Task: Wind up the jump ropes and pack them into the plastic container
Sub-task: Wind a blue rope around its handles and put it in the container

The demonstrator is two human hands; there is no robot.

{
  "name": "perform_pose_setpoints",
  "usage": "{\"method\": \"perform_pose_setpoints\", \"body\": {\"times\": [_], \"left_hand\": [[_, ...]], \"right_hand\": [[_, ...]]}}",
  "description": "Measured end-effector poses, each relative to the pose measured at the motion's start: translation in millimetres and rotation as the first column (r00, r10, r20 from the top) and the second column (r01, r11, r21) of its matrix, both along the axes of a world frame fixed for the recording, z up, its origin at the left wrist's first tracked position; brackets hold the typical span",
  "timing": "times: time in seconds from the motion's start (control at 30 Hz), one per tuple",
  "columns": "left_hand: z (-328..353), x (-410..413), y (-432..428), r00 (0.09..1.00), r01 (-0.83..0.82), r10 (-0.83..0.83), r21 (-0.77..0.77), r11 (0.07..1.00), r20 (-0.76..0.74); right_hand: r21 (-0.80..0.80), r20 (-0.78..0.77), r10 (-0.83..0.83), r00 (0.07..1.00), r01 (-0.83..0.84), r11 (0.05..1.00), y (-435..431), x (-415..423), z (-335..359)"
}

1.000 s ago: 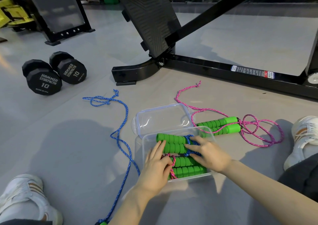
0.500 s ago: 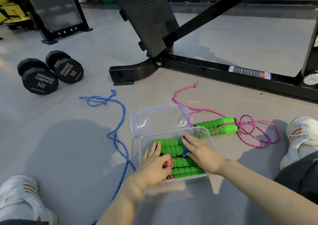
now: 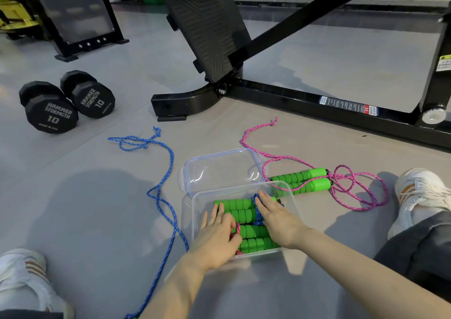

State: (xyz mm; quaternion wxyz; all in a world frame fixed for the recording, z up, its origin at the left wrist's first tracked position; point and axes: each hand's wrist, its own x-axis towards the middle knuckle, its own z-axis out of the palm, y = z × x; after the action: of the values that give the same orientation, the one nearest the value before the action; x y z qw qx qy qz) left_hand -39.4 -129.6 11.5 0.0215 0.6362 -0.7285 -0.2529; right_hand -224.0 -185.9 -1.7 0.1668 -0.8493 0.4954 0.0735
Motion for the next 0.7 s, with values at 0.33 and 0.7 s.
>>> {"method": "perform_pose_setpoints", "body": {"times": [0.33,0.7], "left_hand": [[0,-5,-8,0.987,0.027,-0.047,0.127,0.991,0.157],[8,-14,19,0.978,-0.005,-0.044,0.237,0.972,0.203]], "right_hand": [[0.122,-0.09,0.109,0.99,-0.097,0.988,-3,-5,18],[0.093,-0.081,0.014,0.997,-0.007,0.996,29,4,25]]}}
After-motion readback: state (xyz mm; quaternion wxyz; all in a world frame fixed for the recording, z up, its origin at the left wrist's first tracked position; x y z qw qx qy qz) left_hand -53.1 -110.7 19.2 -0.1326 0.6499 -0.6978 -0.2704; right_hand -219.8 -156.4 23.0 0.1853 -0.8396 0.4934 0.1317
